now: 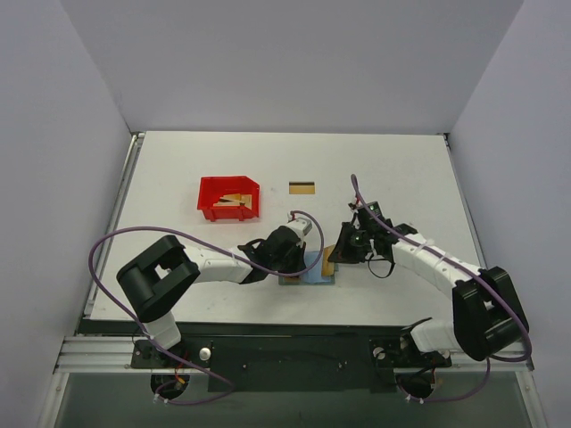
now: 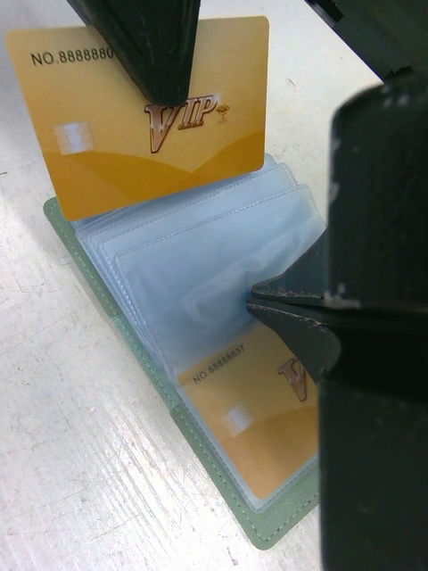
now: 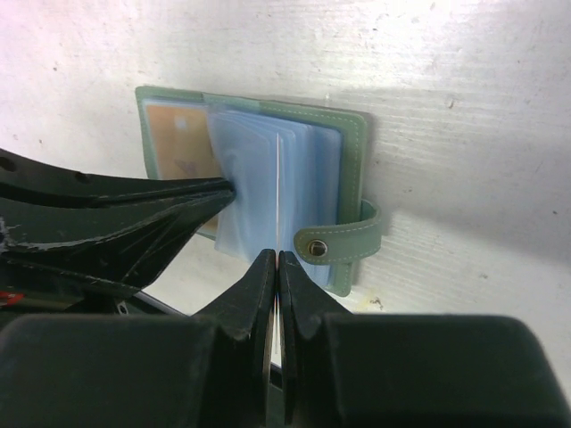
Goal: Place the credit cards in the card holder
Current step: Insert the credit card into the card holder.
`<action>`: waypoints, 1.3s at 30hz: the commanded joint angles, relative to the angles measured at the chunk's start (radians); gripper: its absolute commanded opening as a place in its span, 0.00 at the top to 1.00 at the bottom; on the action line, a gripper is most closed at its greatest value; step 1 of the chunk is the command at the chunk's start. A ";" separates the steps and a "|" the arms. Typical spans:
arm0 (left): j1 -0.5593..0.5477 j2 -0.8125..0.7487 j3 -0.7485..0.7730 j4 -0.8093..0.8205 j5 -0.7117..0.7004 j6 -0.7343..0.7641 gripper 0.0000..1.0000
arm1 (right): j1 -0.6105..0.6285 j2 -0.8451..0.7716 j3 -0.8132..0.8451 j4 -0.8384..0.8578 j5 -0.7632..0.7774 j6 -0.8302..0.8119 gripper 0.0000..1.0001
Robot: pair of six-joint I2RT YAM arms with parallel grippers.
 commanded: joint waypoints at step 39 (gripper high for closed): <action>0.007 0.012 -0.029 -0.133 -0.016 0.009 1.00 | -0.006 0.096 -0.025 0.179 -0.169 0.040 1.00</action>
